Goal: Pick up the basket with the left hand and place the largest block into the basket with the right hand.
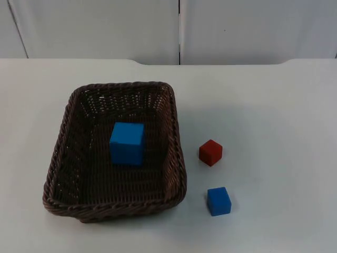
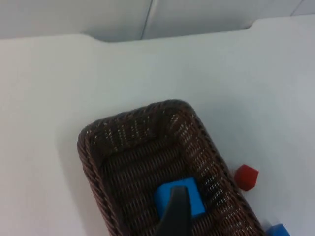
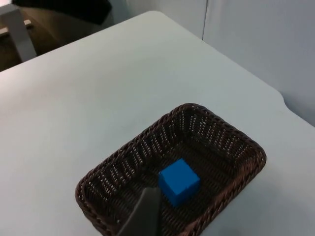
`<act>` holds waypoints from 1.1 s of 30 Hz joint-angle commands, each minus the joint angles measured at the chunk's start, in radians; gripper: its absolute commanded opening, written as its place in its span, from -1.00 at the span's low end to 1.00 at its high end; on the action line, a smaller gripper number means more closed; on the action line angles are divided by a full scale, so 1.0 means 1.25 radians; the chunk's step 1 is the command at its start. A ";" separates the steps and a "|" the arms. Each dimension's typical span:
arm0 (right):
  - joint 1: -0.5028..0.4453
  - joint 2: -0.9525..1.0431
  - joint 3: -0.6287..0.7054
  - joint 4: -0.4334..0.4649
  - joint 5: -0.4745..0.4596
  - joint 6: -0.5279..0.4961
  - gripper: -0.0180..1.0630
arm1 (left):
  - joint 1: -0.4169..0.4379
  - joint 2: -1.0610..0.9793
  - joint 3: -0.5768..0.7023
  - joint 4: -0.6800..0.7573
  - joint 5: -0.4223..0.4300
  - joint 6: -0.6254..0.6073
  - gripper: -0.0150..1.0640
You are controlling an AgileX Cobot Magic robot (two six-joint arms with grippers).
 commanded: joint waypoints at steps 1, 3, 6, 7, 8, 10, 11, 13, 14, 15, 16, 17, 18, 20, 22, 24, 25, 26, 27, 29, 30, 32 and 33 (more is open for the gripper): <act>-0.003 -0.036 0.028 -0.001 -0.015 0.002 0.60 | -0.002 -0.035 -0.003 0.011 0.013 -0.004 0.36; -0.003 -0.065 0.054 -0.001 -0.019 0.002 0.60 | -0.002 -0.063 -0.003 0.011 0.021 -0.004 0.36; -0.003 -0.092 0.080 -0.001 -0.019 0.002 0.60 | -0.002 -0.093 -0.003 0.011 0.033 -0.004 0.36; -0.003 -0.107 0.094 -0.001 -0.019 0.002 0.60 | -0.002 -0.108 -0.003 0.011 0.040 -0.004 0.36; -0.003 -0.122 0.105 -0.001 -0.019 0.002 0.60 | -0.002 -0.119 -0.003 0.011 0.043 -0.004 0.36; -0.003 -0.137 0.119 -0.001 -0.019 0.002 0.60 | -0.002 -0.133 -0.003 0.011 0.046 -0.004 0.36; -0.003 -0.150 0.132 -0.001 -0.019 0.002 0.60 | -0.002 -0.147 -0.003 0.011 0.048 -0.004 0.36; -0.003 -0.173 0.149 -0.001 -0.019 0.014 0.60 | -0.002 -0.165 -0.003 0.011 0.050 -0.004 0.36; -0.003 -0.189 0.161 -0.001 -0.019 0.016 0.60 | -0.002 -0.179 -0.003 0.011 0.054 -0.004 0.36; -0.003 -0.203 0.174 -0.001 -0.019 0.016 0.60 | -0.002 -0.193 -0.003 0.011 0.061 -0.004 0.36; -0.003 -0.220 0.185 -0.001 -0.019 0.018 0.60 | -0.002 -0.204 -0.003 0.011 0.065 -0.004 0.36; -0.003 -0.238 0.200 -0.001 -0.019 0.022 0.60 | -0.002 -0.219 0.000 0.011 0.067 -0.004 0.36; -0.003 -0.256 0.214 -0.001 -0.019 0.022 0.60 | -0.002 -0.235 0.008 0.011 0.065 -0.004 0.36; -0.003 -0.271 0.229 -0.001 -0.019 0.023 0.60 | -0.002 -0.251 0.023 0.011 0.059 -0.004 0.36; -0.003 -0.305 0.256 -0.001 -0.022 0.033 0.60 | -0.002 -0.286 0.067 0.011 0.047 -0.004 0.36; -0.003 -0.329 0.277 -0.001 -0.022 0.043 0.60 | -0.002 -0.315 0.103 0.011 0.037 -0.004 0.36; -0.003 -0.355 0.294 0.001 -0.022 0.048 0.60 | -0.002 -0.342 0.149 0.011 0.024 -0.004 0.36; -0.003 -0.355 0.294 0.001 -0.022 0.048 0.60 | -0.002 -0.342 0.149 0.011 0.024 -0.004 0.36; -0.003 -0.364 0.300 0.002 -0.021 0.050 0.60 | -0.002 -0.363 0.178 0.011 0.014 -0.004 0.36; -0.003 -0.393 0.324 0.003 -0.019 0.053 0.60 | -0.002 -0.392 0.215 0.013 0.001 -0.004 0.36; -0.003 -0.409 0.334 0.003 -0.019 0.059 0.60 | -0.002 -0.408 0.240 0.013 -0.003 -0.004 0.36; -0.003 -0.424 0.346 0.003 -0.015 0.070 0.60 | -0.002 -0.429 0.263 0.014 -0.010 -0.004 0.36; -0.003 -0.443 0.362 0.003 -0.008 0.070 0.60 | -0.002 -0.458 0.288 0.014 -0.017 -0.004 0.36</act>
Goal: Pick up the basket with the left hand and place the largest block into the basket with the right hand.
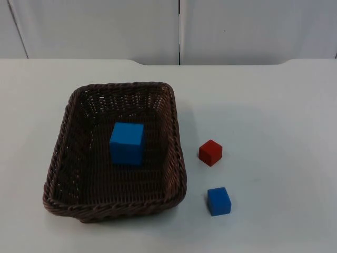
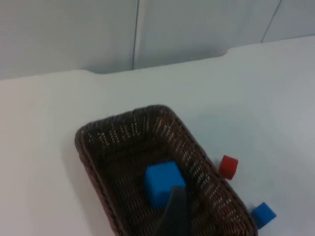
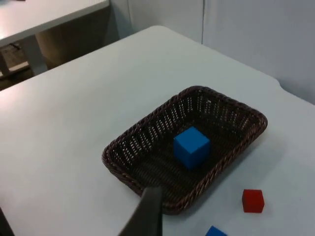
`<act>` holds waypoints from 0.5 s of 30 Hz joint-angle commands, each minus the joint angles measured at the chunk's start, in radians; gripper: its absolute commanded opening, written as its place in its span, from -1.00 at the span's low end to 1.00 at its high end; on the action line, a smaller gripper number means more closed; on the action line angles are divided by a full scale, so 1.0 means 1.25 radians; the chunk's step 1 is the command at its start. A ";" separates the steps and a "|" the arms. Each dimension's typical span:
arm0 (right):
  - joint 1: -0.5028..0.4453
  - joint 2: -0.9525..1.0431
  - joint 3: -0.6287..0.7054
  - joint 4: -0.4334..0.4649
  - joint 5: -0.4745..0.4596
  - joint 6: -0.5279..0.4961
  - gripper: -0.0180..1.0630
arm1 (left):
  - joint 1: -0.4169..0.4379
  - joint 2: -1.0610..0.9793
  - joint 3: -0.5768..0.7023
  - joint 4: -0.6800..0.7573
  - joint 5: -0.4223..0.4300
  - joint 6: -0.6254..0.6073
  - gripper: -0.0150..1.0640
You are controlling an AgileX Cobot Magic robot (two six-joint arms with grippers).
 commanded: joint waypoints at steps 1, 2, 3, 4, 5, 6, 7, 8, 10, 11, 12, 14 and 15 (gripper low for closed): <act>-0.003 -0.028 0.022 0.001 0.007 0.007 0.60 | -0.002 -0.038 0.030 0.004 -0.017 -0.004 0.36; -0.003 -0.035 0.027 0.001 0.007 0.007 0.60 | -0.002 -0.056 0.038 0.008 -0.017 -0.004 0.36; -0.003 -0.048 0.038 0.001 0.008 0.007 0.60 | -0.002 -0.074 0.045 0.008 -0.017 -0.004 0.36; -0.003 -0.048 0.038 0.001 0.008 0.007 0.60 | -0.002 -0.074 0.045 0.008 -0.017 -0.004 0.36; -0.003 -0.068 0.051 0.001 0.012 0.007 0.60 | -0.002 -0.088 0.051 0.009 -0.015 -0.004 0.36; -0.003 -0.082 0.060 0.001 0.014 0.007 0.60 | -0.002 -0.106 0.057 0.009 -0.015 -0.004 0.36; -0.003 -0.096 0.069 0.001 0.018 0.007 0.60 | -0.002 -0.124 0.061 0.011 -0.015 -0.004 0.36; -0.003 -0.108 0.078 0.001 0.021 0.007 0.60 | -0.002 -0.140 0.067 0.013 -0.011 -0.008 0.36; -0.003 -0.132 0.090 0.001 0.023 0.009 0.60 | -0.002 -0.172 0.079 0.028 -0.004 -0.022 0.36; -0.003 -0.132 0.090 0.001 0.023 0.009 0.60 | -0.002 -0.172 0.079 0.028 -0.004 -0.022 0.36; -0.003 -0.150 0.100 0.001 0.023 0.011 0.60 | -0.002 -0.181 0.084 0.035 -0.001 -0.028 0.36; -0.003 -0.193 0.121 0.001 0.023 0.013 0.60 | -0.002 -0.226 0.101 0.082 0.007 -0.069 0.36; -0.003 -0.203 0.127 0.001 0.025 0.014 0.60 | -0.002 -0.246 0.110 0.106 0.009 -0.090 0.36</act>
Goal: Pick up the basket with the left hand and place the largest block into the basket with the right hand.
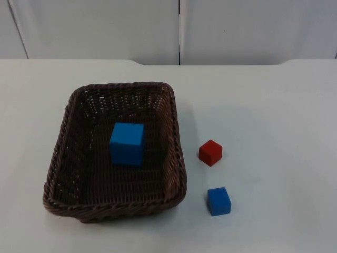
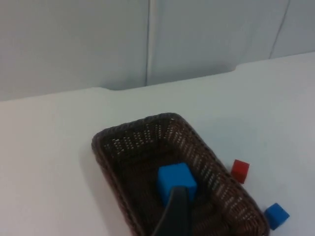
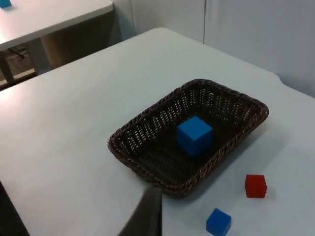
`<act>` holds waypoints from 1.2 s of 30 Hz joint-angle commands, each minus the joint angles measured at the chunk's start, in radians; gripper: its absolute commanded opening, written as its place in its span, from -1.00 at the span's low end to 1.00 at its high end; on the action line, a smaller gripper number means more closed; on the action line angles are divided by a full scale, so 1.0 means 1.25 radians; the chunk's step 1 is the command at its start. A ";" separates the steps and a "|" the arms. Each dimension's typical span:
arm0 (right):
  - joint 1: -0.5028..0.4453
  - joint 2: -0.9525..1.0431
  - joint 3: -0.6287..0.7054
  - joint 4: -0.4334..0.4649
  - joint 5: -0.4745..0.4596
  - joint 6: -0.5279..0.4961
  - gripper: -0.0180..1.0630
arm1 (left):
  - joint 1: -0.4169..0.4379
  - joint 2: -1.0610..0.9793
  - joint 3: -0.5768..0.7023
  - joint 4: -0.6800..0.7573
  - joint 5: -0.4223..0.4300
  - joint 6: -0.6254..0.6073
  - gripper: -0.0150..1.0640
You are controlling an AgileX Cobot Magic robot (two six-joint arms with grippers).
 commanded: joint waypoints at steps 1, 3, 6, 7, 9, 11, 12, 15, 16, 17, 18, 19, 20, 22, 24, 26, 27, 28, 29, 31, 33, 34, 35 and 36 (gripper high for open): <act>-0.003 -0.056 0.021 0.000 0.011 0.005 0.60 | -0.002 -0.059 0.024 0.072 0.013 -0.072 0.36; -0.003 -0.066 0.021 -0.003 0.016 0.010 0.60 | -0.002 -0.075 0.032 0.098 0.019 -0.095 0.36; -0.003 -0.130 0.021 -0.009 0.059 0.019 0.60 | -0.002 -0.131 0.046 0.176 0.044 -0.152 0.36; -0.003 -0.139 0.021 -0.009 0.064 0.019 0.60 | -0.002 -0.137 0.046 0.190 0.046 -0.160 0.36; -0.003 -0.157 0.021 -0.009 0.073 0.019 0.60 | -0.002 -0.155 0.048 0.215 0.055 -0.175 0.36; -0.003 -0.189 0.021 -0.009 0.099 0.023 0.60 | -0.002 -0.188 0.048 0.256 0.073 -0.196 0.36; -0.003 -0.211 0.021 -0.009 0.118 0.040 0.60 | -0.002 -0.207 0.048 0.281 0.089 -0.216 0.36; -0.003 -0.237 0.021 -0.014 0.147 0.040 0.60 | -0.002 -0.231 0.048 0.301 0.118 -0.230 0.36; -0.003 -0.250 0.021 -0.025 0.161 0.044 0.60 | -0.002 -0.241 0.048 0.314 0.130 -0.238 0.36; -0.003 -0.263 0.021 -0.037 0.171 0.050 0.60 | -0.002 -0.254 0.048 0.332 0.136 -0.248 0.36; -0.003 -0.269 0.021 -0.043 0.178 0.054 0.60 | -0.002 -0.267 0.048 0.347 0.140 -0.264 0.36; -0.003 -0.278 0.021 -0.057 0.187 0.064 0.60 | -0.002 -0.273 0.048 0.355 0.142 -0.274 0.36; -0.003 -0.278 0.021 -0.057 0.187 0.064 0.60 | -0.002 -0.273 0.048 0.355 0.142 -0.274 0.36; -0.003 -0.299 0.021 -0.102 0.214 0.102 0.60 | -0.002 -0.294 0.048 0.389 0.146 -0.303 0.36; -0.003 -0.312 0.021 -0.126 0.239 0.119 0.60 | -0.002 -0.294 0.048 0.400 0.146 -0.309 0.36; -0.003 -0.320 0.021 -0.130 0.247 0.123 0.60 | -0.002 -0.294 0.048 0.402 0.147 -0.309 0.36; -0.003 -0.326 0.021 -0.131 0.255 0.123 0.60 | -0.002 -0.294 0.048 0.402 0.151 -0.310 0.36; -0.003 -0.326 0.021 -0.131 0.263 0.123 0.60 | -0.002 -0.294 0.048 0.402 0.155 -0.310 0.36; -0.003 -0.326 0.021 -0.131 0.271 0.123 0.60 | -0.002 -0.294 0.048 0.404 0.161 -0.310 0.36; -0.003 -0.326 0.024 -0.131 0.280 0.123 0.60 | -0.002 -0.294 0.048 0.408 0.163 -0.310 0.36; -0.003 -0.326 0.035 -0.132 0.286 0.123 0.60 | -0.002 -0.294 0.048 0.409 0.165 -0.310 0.36; -0.003 -0.326 0.035 -0.132 0.286 0.123 0.60 | -0.002 -0.294 0.048 0.409 0.165 -0.310 0.36; -0.003 -0.326 0.035 -0.132 0.286 0.123 0.60 | -0.002 -0.294 0.048 0.409 0.165 -0.310 0.36; -0.003 -0.326 0.035 -0.132 0.286 0.123 0.60 | -0.002 -0.294 0.048 0.409 0.165 -0.310 0.36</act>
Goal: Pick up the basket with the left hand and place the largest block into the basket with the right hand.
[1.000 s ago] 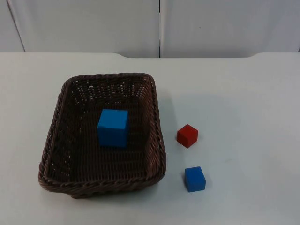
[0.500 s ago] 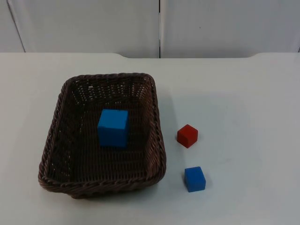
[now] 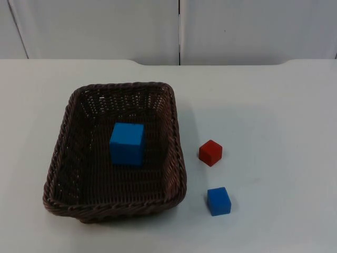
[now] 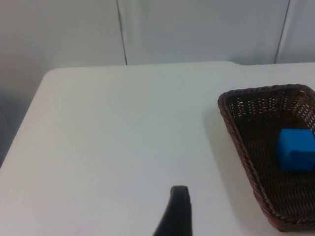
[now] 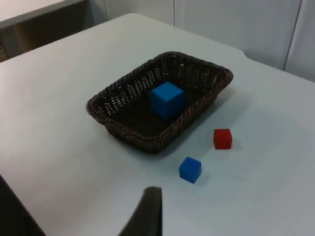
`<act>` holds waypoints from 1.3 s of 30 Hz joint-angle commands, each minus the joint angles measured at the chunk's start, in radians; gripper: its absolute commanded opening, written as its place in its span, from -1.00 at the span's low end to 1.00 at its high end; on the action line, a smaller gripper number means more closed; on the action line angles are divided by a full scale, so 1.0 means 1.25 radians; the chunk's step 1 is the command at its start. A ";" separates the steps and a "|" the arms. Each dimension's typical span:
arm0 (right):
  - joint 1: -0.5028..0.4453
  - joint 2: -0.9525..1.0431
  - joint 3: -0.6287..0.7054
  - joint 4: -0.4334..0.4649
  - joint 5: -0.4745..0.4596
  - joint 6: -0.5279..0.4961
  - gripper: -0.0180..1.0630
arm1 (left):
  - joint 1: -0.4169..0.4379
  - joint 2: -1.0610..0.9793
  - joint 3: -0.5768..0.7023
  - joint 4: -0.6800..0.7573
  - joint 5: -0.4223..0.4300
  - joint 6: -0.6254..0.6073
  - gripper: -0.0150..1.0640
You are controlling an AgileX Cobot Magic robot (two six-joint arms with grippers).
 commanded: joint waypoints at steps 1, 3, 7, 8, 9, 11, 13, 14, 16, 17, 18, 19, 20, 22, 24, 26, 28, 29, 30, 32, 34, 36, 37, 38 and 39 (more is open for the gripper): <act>-0.003 -0.003 0.005 -0.003 0.001 0.003 0.60 | -0.002 -0.003 0.004 0.004 -0.002 -0.007 0.36; -0.003 -0.003 0.005 -0.002 0.002 0.003 0.60 | -0.002 -0.003 0.004 0.004 -0.002 -0.007 0.36; -0.003 -0.003 0.005 -0.002 0.029 0.003 0.60 | -0.002 -0.003 0.004 0.004 0.004 -0.007 0.36; -0.003 -0.003 0.005 -0.002 0.044 0.003 0.60 | -0.002 -0.003 0.004 0.004 0.009 -0.007 0.36; -0.003 -0.003 0.005 -0.002 0.062 0.003 0.60 | -0.002 -0.003 0.004 0.004 0.017 -0.007 0.36; -0.003 -0.003 0.010 -0.002 0.079 0.003 0.60 | -0.002 -0.003 0.004 0.004 0.025 -0.007 0.36; -0.003 -0.003 0.026 0.002 0.090 0.003 0.60 | -0.002 -0.003 0.004 0.004 0.032 -0.007 0.36; -0.003 -0.003 0.024 0.004 0.090 0.003 0.60 | -0.002 -0.003 0.004 0.004 0.032 -0.007 0.36; -0.003 -0.003 0.024 0.004 0.090 0.003 0.60 | -0.002 -0.003 0.004 0.002 0.032 -0.007 0.36; -0.003 -0.003 0.024 0.004 0.090 0.003 0.60 | -0.002 -0.003 0.004 0.002 0.032 -0.007 0.36; -0.003 -0.003 0.024 0.004 0.090 0.003 0.60 | -0.002 -0.003 0.004 0.000 0.032 -0.007 0.36; -0.003 -0.003 0.024 0.004 0.090 0.003 0.60 | -0.002 -0.003 0.004 0.000 0.032 -0.007 0.36; -0.003 -0.003 0.024 0.004 0.090 0.003 0.60 | -0.002 -0.003 0.004 0.000 0.032 -0.007 0.36; -0.003 -0.003 0.024 0.004 0.090 0.003 0.60 | -0.002 -0.003 0.005 0.000 0.032 -0.007 0.36; -0.003 -0.003 0.024 0.004 0.090 0.003 0.60 | -0.002 -0.003 0.005 0.000 0.032 -0.007 0.36; -0.003 -0.003 0.024 0.004 0.090 0.003 0.60 | -0.002 -0.003 0.005 -0.003 0.032 -0.007 0.36; -0.003 -0.003 0.024 0.004 0.090 0.003 0.60 | -0.002 -0.003 0.005 -0.024 0.034 -0.007 0.36; -0.003 -0.003 0.024 0.004 0.090 0.003 0.60 | -0.002 -0.003 0.016 -0.038 0.032 -0.002 0.36; -0.003 -0.003 0.024 0.004 0.090 0.003 0.60 | -0.002 -0.003 0.016 -0.038 0.032 -0.002 0.36; -0.003 -0.003 0.024 0.004 0.090 0.003 0.60 | -0.002 -0.003 0.039 -0.040 0.028 0.002 0.36; -0.003 -0.003 0.024 0.004 0.090 0.003 0.60 | -0.002 -0.003 0.088 -0.026 0.011 0.002 0.36; -0.003 -0.003 0.024 0.004 0.090 0.003 0.60 | -0.002 -0.003 0.090 -0.026 0.011 0.002 0.36; -0.003 -0.003 0.024 0.004 0.090 0.003 0.60 | -0.002 -0.003 0.090 -0.025 0.010 0.002 0.36; -0.003 -0.003 0.024 0.004 0.090 0.003 0.60 | -0.002 -0.003 0.090 -0.025 0.010 0.002 0.36; -0.003 -0.003 0.024 0.000 0.090 0.003 0.60 | -0.002 -0.003 0.090 -0.025 0.010 0.002 0.36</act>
